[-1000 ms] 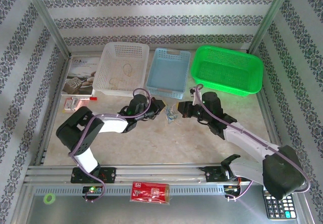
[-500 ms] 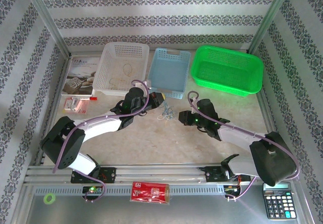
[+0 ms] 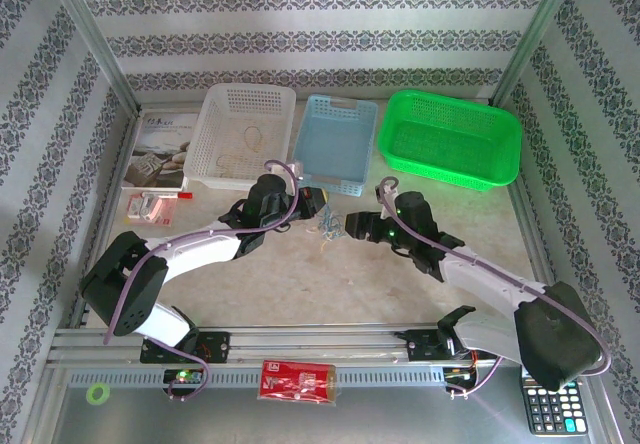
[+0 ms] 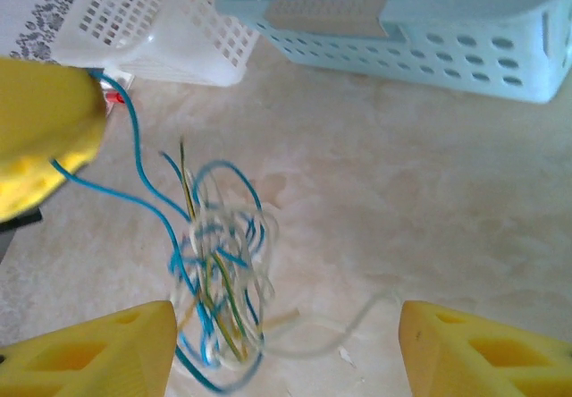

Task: Untangle the cables

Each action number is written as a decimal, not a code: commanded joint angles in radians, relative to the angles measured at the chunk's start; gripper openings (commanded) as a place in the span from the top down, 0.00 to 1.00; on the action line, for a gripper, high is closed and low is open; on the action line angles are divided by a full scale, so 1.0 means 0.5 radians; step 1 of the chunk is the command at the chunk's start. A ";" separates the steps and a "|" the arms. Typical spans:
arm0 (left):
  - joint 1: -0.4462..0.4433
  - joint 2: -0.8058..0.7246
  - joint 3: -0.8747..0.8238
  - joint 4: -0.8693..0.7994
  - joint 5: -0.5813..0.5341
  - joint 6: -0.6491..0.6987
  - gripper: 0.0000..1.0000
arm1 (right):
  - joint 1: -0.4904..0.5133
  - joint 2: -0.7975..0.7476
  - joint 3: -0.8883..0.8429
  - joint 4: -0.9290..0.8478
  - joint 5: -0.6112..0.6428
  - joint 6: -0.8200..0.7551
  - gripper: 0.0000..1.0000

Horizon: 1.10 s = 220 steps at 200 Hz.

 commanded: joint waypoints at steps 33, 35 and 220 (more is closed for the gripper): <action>-0.036 0.004 -0.049 0.267 0.199 0.061 1.00 | -0.006 0.136 0.198 0.033 -0.103 -0.080 0.44; -0.036 0.006 -0.052 0.279 0.204 0.057 1.00 | -0.007 0.141 0.202 0.035 -0.109 -0.079 0.44; -0.039 0.176 -0.077 0.645 0.411 -0.118 1.00 | -0.015 0.341 0.298 0.243 -0.192 -0.029 0.59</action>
